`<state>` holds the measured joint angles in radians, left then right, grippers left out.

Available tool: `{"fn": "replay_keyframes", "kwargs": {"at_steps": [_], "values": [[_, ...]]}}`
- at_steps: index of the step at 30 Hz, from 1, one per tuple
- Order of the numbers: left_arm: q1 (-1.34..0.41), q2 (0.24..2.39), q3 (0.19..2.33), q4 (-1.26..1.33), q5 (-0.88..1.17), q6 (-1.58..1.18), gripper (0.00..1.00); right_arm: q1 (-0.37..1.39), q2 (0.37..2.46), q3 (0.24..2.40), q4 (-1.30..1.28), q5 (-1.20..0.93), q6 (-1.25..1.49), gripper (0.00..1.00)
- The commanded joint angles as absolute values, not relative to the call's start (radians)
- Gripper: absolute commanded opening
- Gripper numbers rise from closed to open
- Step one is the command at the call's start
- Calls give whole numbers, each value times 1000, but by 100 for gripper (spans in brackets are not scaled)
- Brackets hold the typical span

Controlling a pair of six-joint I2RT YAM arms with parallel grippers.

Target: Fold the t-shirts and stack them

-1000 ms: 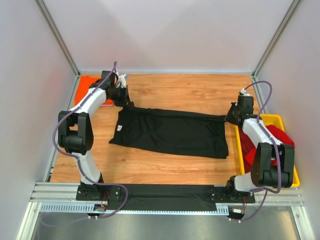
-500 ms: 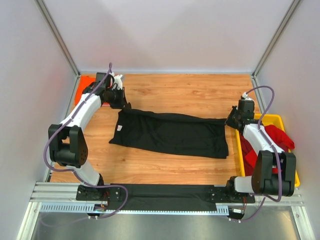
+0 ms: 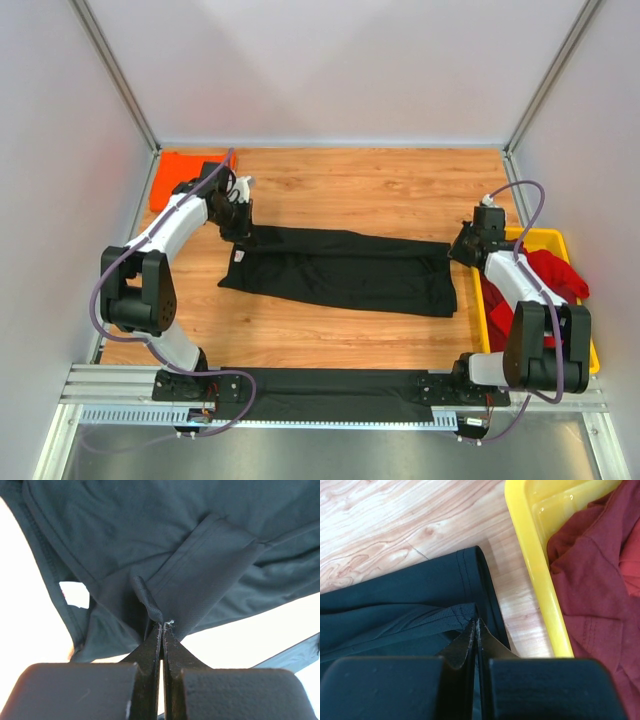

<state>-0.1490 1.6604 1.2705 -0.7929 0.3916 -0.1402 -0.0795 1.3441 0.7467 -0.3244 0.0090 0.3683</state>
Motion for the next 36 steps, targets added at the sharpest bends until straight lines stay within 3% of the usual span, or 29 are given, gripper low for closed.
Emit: {"fn": "replay_keyframes", "kwargs": {"at_steps": [1, 14, 18, 21, 22, 23, 29, 36], "values": [[-150, 1640, 1272, -841, 359, -107, 0, -72, 1301, 729, -333, 40, 382, 0], [-152, 1615, 1221, -856, 368, -123, 0, -64, 1290, 693, -353, 35, 393, 0], [-166, 1603, 1197, -862, 373, -133, 0, -64, 1281, 699, -356, 35, 405, 4], [-179, 1592, 1198, -873, 387, -144, 20, -64, 1288, 741, -403, 52, 419, 10], [-181, 1586, 1200, -877, 394, -149, 29, -64, 1292, 779, -458, 72, 425, 16], [-181, 1580, 1203, -880, 405, -153, 32, -64, 1295, 796, -483, 83, 431, 20], [-181, 1537, 1287, -899, 411, -181, 37, -63, 1298, 887, -617, 75, 471, 33], [-181, 1652, 1371, -835, 437, -261, 37, -49, 1388, 949, -568, -63, 437, 36]]}}
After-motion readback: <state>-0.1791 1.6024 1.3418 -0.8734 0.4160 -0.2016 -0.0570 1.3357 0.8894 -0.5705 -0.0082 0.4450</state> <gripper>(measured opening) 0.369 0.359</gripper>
